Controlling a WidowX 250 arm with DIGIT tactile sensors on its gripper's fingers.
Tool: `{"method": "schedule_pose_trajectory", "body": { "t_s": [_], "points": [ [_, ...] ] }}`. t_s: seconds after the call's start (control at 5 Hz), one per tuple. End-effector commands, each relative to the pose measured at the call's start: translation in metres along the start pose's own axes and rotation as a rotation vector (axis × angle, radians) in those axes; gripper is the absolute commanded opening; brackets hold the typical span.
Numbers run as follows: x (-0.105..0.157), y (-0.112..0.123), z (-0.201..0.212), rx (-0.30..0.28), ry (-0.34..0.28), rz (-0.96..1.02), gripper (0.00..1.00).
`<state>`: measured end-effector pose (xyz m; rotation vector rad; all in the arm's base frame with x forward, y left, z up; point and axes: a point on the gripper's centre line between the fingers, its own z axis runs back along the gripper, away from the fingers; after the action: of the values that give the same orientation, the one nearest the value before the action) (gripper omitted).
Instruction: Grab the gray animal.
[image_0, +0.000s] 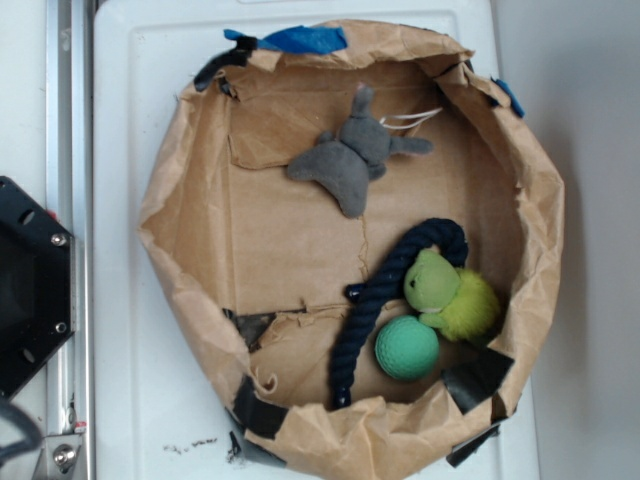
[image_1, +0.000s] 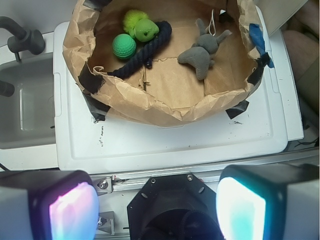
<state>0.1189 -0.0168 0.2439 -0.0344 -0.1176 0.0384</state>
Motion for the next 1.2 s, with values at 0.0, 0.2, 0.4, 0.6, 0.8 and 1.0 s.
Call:
{"method": "schedule_pose_trajectory", "body": {
  "t_s": [0.0,0.2,0.4,0.6,0.8,1.0],
  "points": [
    [0.0,0.0,0.0,0.0,0.0,0.0,1.0],
    [0.05,0.007,-0.009,-0.018,-0.066,0.118,1.0],
    [0.095,0.023,-0.036,0.003,-0.109,0.275,1.0],
    [0.127,0.037,-0.067,0.022,-0.123,0.362,1.0],
    [0.127,0.037,-0.067,0.022,-0.123,0.362,1.0],
    [0.127,0.037,-0.067,0.022,-0.123,0.362,1.0]
  ]
}}
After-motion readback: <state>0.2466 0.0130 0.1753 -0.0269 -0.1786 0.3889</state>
